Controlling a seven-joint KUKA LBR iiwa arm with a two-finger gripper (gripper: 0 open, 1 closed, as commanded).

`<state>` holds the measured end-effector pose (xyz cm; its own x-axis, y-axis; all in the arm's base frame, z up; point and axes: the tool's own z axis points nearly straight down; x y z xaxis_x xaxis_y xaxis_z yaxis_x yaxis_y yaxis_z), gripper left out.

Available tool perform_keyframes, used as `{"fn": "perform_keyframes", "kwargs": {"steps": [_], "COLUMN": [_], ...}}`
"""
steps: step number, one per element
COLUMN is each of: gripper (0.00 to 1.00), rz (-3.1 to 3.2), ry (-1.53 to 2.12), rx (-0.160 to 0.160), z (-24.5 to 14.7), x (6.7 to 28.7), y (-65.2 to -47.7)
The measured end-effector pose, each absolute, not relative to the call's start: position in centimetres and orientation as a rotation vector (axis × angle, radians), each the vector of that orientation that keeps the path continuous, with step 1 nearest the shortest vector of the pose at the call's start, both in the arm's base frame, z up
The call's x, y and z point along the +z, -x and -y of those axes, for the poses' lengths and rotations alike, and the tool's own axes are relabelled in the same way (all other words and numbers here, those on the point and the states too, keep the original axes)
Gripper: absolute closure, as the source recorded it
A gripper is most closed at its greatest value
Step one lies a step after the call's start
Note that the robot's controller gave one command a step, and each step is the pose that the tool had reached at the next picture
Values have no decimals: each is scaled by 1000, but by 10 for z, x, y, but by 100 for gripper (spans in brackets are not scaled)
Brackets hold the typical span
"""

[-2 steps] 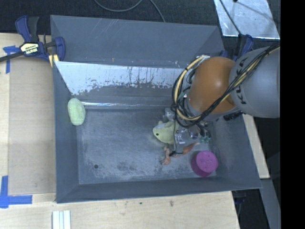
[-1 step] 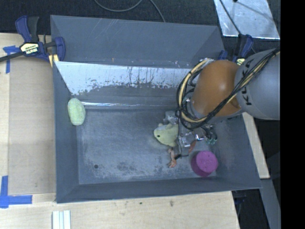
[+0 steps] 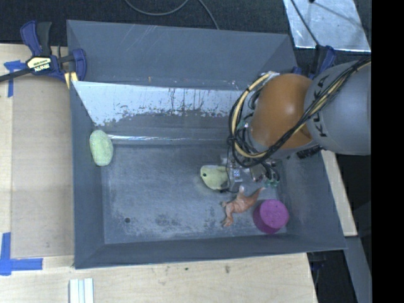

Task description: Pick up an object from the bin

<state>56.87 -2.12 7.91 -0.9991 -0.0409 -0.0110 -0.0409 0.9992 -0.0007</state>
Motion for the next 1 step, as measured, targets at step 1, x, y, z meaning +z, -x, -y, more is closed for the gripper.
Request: {"fn": "perform_keyframes", "kwargs": {"steps": [1], "gripper": [100], "rz": [-3130], "ry": [64], "rx": [-1], "z": [21], "x": [79], "y": [-569]}}
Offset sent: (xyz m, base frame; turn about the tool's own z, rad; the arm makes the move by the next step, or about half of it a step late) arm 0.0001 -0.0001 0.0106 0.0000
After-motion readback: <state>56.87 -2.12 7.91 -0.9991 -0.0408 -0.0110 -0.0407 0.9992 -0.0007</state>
